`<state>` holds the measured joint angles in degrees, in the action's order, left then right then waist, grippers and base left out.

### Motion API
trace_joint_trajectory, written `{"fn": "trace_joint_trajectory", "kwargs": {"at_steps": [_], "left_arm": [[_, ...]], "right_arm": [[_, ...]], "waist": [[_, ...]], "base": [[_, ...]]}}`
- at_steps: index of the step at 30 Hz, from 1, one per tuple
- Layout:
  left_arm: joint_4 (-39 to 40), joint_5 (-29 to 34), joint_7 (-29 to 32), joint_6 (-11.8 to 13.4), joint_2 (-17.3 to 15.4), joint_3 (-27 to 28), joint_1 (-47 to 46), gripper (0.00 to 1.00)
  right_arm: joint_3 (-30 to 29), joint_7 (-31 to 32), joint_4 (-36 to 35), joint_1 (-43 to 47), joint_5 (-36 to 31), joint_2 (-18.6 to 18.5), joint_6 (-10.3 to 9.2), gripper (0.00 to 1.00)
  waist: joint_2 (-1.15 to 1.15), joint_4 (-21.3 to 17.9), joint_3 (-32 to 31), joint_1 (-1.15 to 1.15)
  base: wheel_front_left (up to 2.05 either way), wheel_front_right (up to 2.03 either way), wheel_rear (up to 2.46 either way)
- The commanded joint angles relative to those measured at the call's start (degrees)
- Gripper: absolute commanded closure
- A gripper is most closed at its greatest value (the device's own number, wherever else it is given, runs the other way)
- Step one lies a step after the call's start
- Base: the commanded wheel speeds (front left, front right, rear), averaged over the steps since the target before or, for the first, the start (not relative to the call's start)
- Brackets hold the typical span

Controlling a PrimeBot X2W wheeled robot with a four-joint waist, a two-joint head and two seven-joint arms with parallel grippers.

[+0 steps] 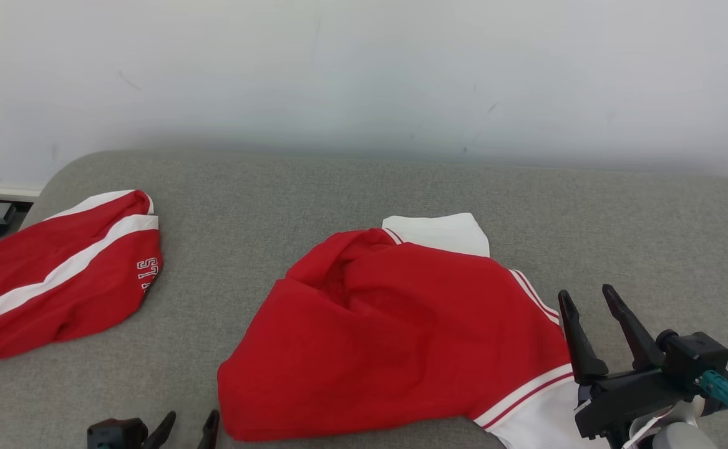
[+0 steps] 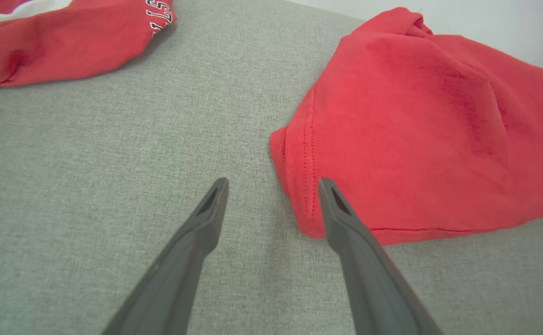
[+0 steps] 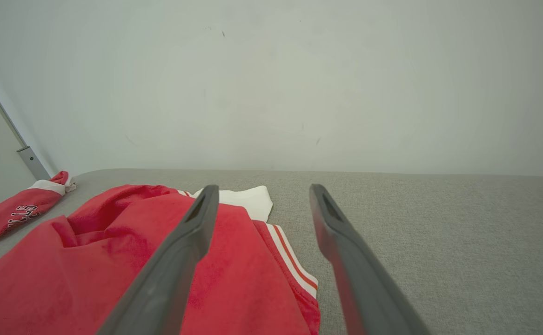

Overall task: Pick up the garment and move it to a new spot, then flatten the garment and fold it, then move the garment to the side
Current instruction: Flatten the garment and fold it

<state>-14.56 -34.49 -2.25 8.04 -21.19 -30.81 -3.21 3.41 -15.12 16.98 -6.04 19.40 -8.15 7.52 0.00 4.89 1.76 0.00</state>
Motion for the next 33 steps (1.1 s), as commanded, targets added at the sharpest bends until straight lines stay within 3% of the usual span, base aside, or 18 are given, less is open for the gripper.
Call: {"fn": "trace_joint_trajectory", "kwargs": {"at_steps": [1, 8, 26, 27, 28, 29, 33], "left_arm": [[-1.51, -0.16, -0.26, -0.41, -0.17, -0.06, -0.88, 0.00], [-9.48, -2.18, -2.78, -5.31, 2.38, -0.67, -3.63, 0.00], [-23.33, -2.66, -6.96, -10.57, 7.11, -3.04, -9.77, 0.00], [-23.74, -2.58, -7.38, -10.77, 7.16, -3.08, -10.04, 0.50], [-24.02, -2.62, -7.64, -10.91, 7.08, -2.97, -10.30, 0.70], [-24.31, -2.59, -8.06, -11.00, 6.95, -2.91, -10.45, 1.00], [-24.82, -2.38, -9.09, -10.84, 6.36, -2.54, -11.07, 1.00]], "right_arm": [[0.08, -0.13, 0.07, -0.54, -0.32, -0.26, -0.06, 0.00], [0.85, -0.14, 0.33, -0.88, -0.05, -0.50, -0.06, 0.00], [0.97, -0.14, 0.33, -1.16, -0.04, -1.11, -0.06, 0.00], [0.93, -0.13, 0.28, -1.08, -0.14, -1.01, -0.06, 0.00], [0.86, -0.14, 0.21, -1.00, -0.23, -0.94, -0.06, 0.00], [0.80, -0.14, 0.17, -0.90, -0.29, -0.89, -0.06, 0.00], [0.69, -0.14, 0.18, -0.62, -0.34, -0.88, -0.06, 0.00]], "waist": [[0.00, -0.20, -0.06, 0.00], [0.00, -1.38, -0.24, 0.00], [0.00, -3.72, 0.31, 0.00], [0.00, -3.75, 0.29, 0.00], [0.00, -3.74, 0.26, 0.00], [0.00, -3.70, 0.23, 0.00], [0.00, -3.36, 0.12, 0.00]], "base": [[0.00, 0.00, 0.00], [0.00, 0.00, 0.00], [0.00, 0.00, 0.00], [0.00, 0.00, 0.00], [0.00, 0.00, 0.00], [0.00, 0.00, 0.00], [0.00, 0.00, 0.00]]}}
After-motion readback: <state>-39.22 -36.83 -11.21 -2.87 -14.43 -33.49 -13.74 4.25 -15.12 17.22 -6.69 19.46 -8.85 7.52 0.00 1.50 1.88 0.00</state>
